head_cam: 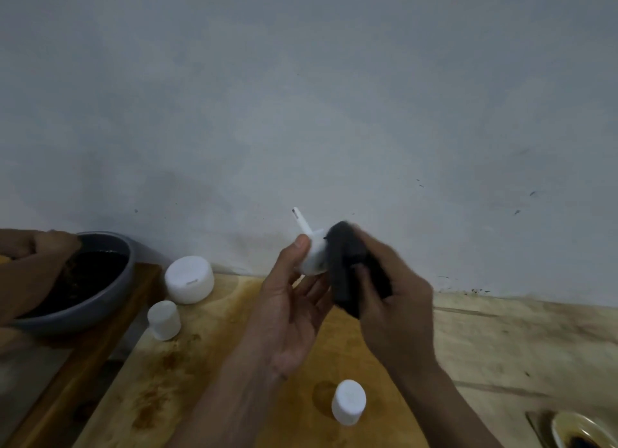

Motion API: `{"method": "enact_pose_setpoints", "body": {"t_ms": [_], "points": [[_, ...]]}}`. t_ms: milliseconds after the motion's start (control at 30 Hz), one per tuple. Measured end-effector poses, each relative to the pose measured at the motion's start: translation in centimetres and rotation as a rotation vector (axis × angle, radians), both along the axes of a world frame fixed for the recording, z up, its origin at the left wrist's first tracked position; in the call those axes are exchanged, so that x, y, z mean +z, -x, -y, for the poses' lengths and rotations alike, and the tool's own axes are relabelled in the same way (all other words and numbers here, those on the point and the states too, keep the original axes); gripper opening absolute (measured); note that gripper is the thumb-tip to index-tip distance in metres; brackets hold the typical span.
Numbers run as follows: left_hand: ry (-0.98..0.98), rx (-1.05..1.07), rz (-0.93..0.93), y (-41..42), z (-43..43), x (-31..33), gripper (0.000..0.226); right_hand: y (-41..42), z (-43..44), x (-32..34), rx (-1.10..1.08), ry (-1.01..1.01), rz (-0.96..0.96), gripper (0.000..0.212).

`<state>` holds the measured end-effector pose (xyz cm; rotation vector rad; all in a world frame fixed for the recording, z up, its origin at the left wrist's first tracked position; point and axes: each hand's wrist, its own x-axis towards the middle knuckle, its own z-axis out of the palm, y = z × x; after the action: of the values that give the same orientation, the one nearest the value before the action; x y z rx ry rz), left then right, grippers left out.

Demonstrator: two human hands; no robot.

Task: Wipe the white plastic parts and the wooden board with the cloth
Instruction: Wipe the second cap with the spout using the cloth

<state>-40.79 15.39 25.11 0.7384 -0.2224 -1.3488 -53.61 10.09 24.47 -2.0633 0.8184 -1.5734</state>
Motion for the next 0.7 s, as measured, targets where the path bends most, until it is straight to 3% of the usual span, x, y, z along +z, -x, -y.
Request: {"method": "enact_pose_setpoints", "body": {"t_ms": [100, 167, 333, 467, 600, 700], "points": [[0.001, -0.087, 0.148, 0.1, 0.1, -0.5, 0.06, -0.5, 0.1, -0.3, 0.006, 0.06, -0.021, 0.05], [-0.015, -0.13, 0.14, 0.0, 0.2, -0.6, 0.071, -0.3, 0.5, -0.3, -0.006, 0.101, -0.06, 0.05], [-0.101, -0.172, -0.111, -0.2, -0.2, -1.1, 0.065, 0.4, 0.0, -3.1, 0.054, 0.519, -0.541, 0.037], [-0.173, -0.118, -0.115, -0.1, -0.1, -2.4, 0.065, 0.5, 0.7, -3.6, -0.077, 0.322, -0.418, 0.04], [-0.18, -0.218, -0.16, -0.1, 0.1, -3.3, 0.065, 0.1, -0.2, -5.9, 0.039, 0.527, -0.625, 0.033], [-0.233, -0.204, -0.165, -0.1, 0.3, -5.0, 0.066, 2.1, 1.4, -8.2, 0.018, 0.493, -0.636, 0.031]]}}
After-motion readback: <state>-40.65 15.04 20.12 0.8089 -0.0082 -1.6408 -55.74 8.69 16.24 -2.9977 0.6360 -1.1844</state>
